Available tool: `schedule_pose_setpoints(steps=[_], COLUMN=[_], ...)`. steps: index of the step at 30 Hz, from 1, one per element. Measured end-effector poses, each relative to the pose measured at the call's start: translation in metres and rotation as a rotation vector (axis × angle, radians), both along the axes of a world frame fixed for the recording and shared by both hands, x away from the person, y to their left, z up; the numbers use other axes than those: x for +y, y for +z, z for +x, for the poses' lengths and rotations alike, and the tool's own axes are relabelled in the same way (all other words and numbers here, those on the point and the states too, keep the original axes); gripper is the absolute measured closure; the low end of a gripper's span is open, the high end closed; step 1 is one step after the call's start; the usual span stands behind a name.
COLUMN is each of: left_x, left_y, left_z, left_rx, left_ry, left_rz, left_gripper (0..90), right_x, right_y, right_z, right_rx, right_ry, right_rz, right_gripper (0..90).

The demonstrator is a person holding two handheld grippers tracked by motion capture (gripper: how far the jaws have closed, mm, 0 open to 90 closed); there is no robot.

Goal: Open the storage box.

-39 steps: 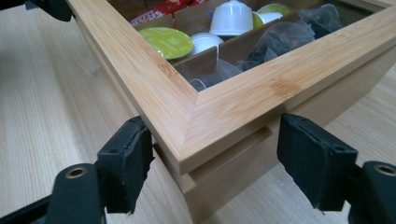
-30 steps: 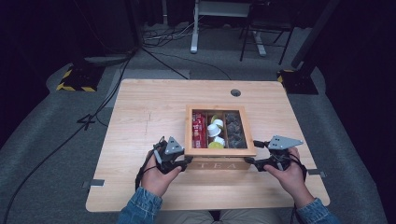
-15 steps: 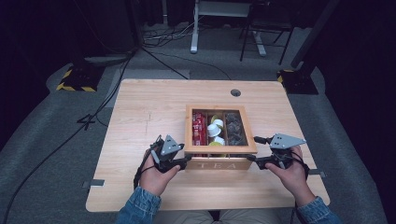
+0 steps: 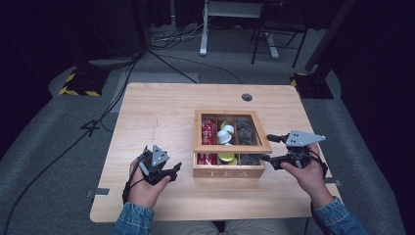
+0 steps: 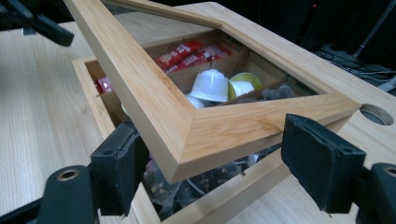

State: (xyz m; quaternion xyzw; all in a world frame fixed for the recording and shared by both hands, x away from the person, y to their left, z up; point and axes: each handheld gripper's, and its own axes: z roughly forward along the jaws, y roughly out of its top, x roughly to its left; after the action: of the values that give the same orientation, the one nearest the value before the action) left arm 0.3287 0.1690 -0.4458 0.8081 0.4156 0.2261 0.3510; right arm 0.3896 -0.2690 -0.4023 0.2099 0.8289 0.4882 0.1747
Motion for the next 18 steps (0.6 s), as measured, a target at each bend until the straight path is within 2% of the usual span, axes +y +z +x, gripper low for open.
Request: schedule_pose_setpoints(steps=[1, 5, 11, 14, 16, 18], left_x=[0.004, 0.016, 0.024, 0.027, 0.031, 0.034], left_y=[-0.003, -0.011, -0.022, -0.028, -0.032, -0.035], left_z=[0.001, 0.004, 0.014, 0.02, 0.024, 0.028], left_rx=[0.004, 0.034, 0.067, 0.09, 0.111, 0.114], left_ry=[0.015, 0.049, 0.067, 0.078, 0.085, 0.098], left_rz=[0.009, -0.017, -0.029, -0.046, -0.076, -0.081], left_gripper=[34.0, 33.1, 30.9, 30.2, 30.2, 30.5], right_x=[0.0, 0.0, 0.0, 0.001, 0.002, 0.002], right_y=[0.003, 0.014, 0.031, 0.039, 0.043, 0.048], right_z=[0.001, 0.006, 0.017, 0.024, 0.029, 0.033], right_rx=[0.0, 0.008, 0.031, 0.046, 0.06, 0.061], right_ry=[-0.001, 0.0, -0.013, -0.03, -0.037, -0.041], right_rz=[0.002, 0.01, 0.047, 0.058, 0.07, 0.075], right_gripper=[23.8, 23.9, 24.0, 26.1, 27.6, 28.1])
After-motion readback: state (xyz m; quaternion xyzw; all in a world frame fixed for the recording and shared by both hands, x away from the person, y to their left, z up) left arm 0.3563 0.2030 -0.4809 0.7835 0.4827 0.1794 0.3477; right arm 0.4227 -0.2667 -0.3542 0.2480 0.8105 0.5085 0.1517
